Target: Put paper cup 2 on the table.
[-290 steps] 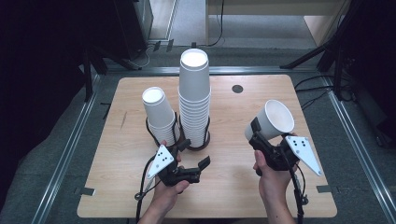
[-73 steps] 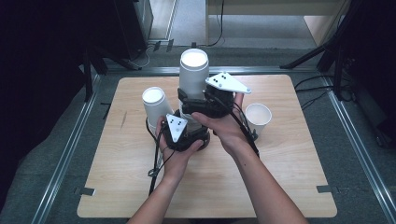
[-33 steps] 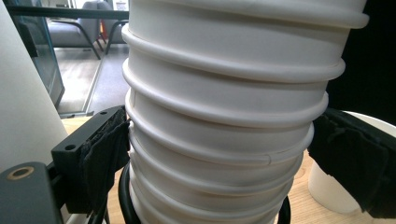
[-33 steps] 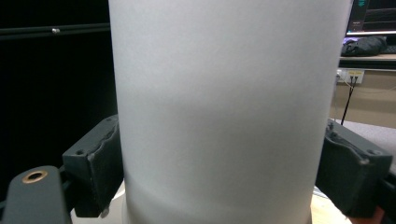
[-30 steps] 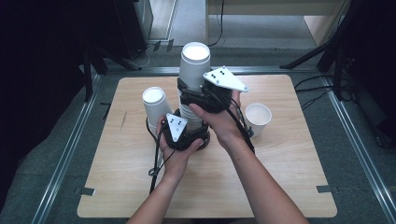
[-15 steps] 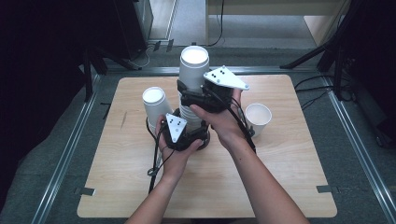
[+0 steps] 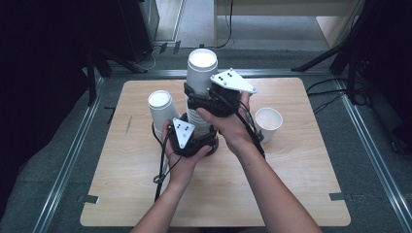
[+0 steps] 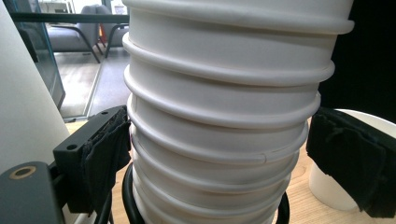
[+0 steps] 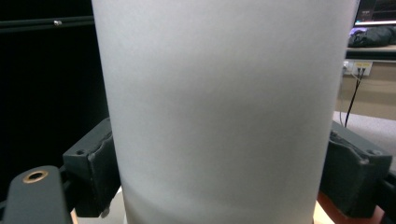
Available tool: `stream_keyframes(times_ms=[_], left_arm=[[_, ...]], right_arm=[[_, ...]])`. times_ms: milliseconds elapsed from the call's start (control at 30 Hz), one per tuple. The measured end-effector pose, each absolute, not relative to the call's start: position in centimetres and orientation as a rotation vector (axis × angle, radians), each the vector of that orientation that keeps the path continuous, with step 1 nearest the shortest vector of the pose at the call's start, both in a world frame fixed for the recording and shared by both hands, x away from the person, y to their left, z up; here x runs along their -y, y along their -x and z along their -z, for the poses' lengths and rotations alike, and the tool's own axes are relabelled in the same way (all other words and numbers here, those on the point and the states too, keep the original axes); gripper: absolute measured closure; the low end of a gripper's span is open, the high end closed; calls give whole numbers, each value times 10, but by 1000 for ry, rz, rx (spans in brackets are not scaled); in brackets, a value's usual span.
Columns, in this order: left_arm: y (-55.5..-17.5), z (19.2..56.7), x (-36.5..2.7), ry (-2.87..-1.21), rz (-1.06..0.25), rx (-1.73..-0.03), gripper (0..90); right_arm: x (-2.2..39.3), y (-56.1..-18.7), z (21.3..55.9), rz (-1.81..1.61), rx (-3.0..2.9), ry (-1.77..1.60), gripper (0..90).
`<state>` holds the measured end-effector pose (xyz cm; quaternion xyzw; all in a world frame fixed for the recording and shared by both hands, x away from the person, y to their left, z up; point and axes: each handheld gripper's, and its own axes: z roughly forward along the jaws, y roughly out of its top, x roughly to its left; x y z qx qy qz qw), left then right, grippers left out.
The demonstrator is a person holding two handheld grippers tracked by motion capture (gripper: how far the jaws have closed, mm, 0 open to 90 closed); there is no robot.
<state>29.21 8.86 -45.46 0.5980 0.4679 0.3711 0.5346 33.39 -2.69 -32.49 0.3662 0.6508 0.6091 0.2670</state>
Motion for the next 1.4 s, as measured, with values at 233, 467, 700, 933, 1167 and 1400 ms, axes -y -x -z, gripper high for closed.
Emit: stream_keyframes(times_ms=[233,467,700,933,1167,1400], left_arm=[[-292,455,-89,-1429,-879,-1119,67],[-291,456,-89,-1436,-881,-1119,67],[-291,456,-89,-1434,-879,-1119,67],[-292,458,-89,-1442,-884,-1128,67],[-291,458,-88,-1448,-886,-1127,68],[-291,460,-88,-1450,-883,-1136,68]], right_arm=[[28,-332,314,-1670,-1720,-976,134],[26,-328,302,-1688,-1670,-948,151],[29,-323,288,-1728,-1622,-939,184],[31,-317,275,-1729,-1588,-922,197],[38,-312,263,-1748,-1531,-916,202],[45,-306,251,-1774,-1494,-913,204]])
